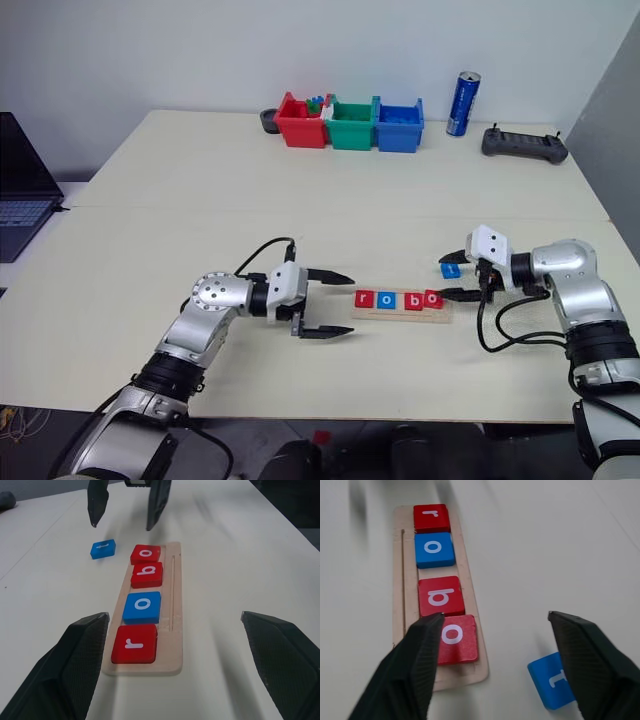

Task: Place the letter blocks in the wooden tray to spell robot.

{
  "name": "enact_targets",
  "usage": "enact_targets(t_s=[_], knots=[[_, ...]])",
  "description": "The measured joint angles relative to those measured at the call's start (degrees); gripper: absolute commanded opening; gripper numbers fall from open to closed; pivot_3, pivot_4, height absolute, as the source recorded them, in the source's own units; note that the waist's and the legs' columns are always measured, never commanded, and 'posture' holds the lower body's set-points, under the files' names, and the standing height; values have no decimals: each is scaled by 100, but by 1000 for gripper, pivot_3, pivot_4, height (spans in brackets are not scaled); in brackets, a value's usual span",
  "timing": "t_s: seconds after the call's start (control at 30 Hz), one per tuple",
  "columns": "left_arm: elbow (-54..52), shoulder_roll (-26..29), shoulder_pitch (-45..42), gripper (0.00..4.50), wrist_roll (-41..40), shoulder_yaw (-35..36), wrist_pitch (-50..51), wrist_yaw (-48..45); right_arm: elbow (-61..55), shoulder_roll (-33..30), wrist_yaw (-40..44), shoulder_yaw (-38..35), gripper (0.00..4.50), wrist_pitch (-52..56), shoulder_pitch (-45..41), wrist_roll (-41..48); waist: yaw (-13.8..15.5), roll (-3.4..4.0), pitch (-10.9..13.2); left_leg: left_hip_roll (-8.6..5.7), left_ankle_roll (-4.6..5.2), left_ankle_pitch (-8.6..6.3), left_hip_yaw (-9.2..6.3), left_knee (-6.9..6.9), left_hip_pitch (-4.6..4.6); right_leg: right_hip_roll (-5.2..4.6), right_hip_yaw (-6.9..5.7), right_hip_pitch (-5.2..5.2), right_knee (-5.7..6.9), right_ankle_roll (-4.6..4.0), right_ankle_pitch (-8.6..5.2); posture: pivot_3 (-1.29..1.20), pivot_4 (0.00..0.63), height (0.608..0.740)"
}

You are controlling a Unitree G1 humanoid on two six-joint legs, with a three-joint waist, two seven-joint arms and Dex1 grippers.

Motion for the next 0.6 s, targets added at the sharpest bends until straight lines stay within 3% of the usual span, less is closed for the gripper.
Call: enact_targets(t_s=[0.23,0.6], knots=[[100,-8,-94,4500,1,0,-5,-9,416,227,-303,158,23,-671,57,-311,-3,0,0,0,0,0,1,0,0,0,1,-1,1,0,0,0,150,740],[96,36,-76,4500,1,0,0,-5,626,405,-353,381,23,-1206,-14,-553,-6,0,0,0,0,0,1,1,0,0,1,-1,2,0,0,0,150,740]])
